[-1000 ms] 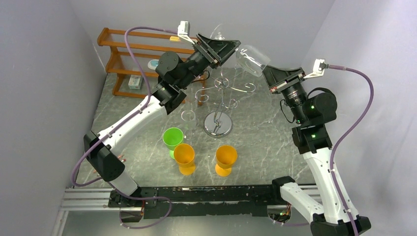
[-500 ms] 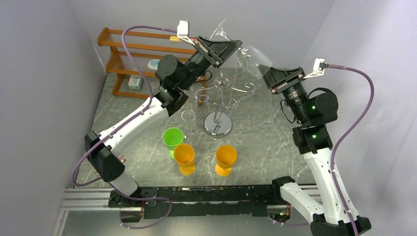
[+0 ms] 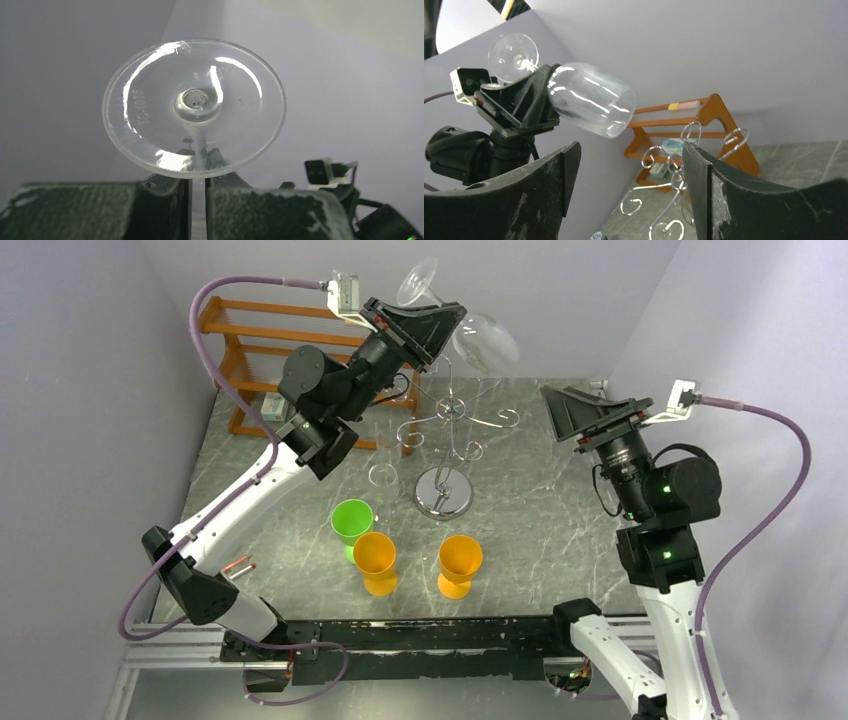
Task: Place the wine glass upside down on the wine glass rack
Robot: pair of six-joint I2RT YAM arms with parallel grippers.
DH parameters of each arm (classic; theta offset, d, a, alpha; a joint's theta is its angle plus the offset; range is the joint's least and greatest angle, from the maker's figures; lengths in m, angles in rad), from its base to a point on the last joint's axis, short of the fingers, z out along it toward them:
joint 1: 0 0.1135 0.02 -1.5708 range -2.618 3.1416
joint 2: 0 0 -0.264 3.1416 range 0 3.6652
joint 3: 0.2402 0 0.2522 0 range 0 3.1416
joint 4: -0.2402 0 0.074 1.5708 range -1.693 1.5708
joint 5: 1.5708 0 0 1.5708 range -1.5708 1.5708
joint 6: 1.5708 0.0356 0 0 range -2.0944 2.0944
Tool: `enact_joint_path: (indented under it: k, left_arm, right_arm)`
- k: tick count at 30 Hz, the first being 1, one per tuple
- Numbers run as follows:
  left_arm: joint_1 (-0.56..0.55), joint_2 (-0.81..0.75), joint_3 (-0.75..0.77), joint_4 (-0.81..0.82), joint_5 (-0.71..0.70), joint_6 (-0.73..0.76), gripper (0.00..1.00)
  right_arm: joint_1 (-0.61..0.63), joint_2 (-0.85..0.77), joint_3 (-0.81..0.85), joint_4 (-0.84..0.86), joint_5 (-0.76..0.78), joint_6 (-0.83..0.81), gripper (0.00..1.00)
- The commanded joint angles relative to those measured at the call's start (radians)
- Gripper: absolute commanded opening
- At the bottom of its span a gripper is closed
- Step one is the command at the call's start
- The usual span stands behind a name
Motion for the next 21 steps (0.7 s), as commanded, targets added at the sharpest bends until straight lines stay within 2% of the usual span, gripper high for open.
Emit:
enact_joint_path:
  k: [1,9,14,18,21]
  left_arm:
    - [0.000,-0.008,0.067,-0.024,0.067,0.240,0.05]
    - [-0.006,0.074,0.127,-0.035,0.311,0.457,0.05]
    - [-0.050,0.145,0.192,-0.055,0.350,0.559,0.05]
    - [-0.077,0.190,0.203,-0.037,0.319,0.642,0.05]
    - [-0.091,0.217,0.210,-0.022,0.323,0.677,0.05]
  right_arm:
    - [-0.001,0.052,0.116,-0.042,-0.032,-0.027,0.79]
    - [-0.002,0.233,0.367,0.028,-0.377,0.044,0.82]
    - [-0.002,0.338,0.566,-0.110,-0.392,0.087,0.84]
    - [-0.002,0.368,0.591,-0.133,-0.385,0.183,0.84]
    - [-0.002,0.390,0.634,-0.225,-0.336,0.199,0.83]
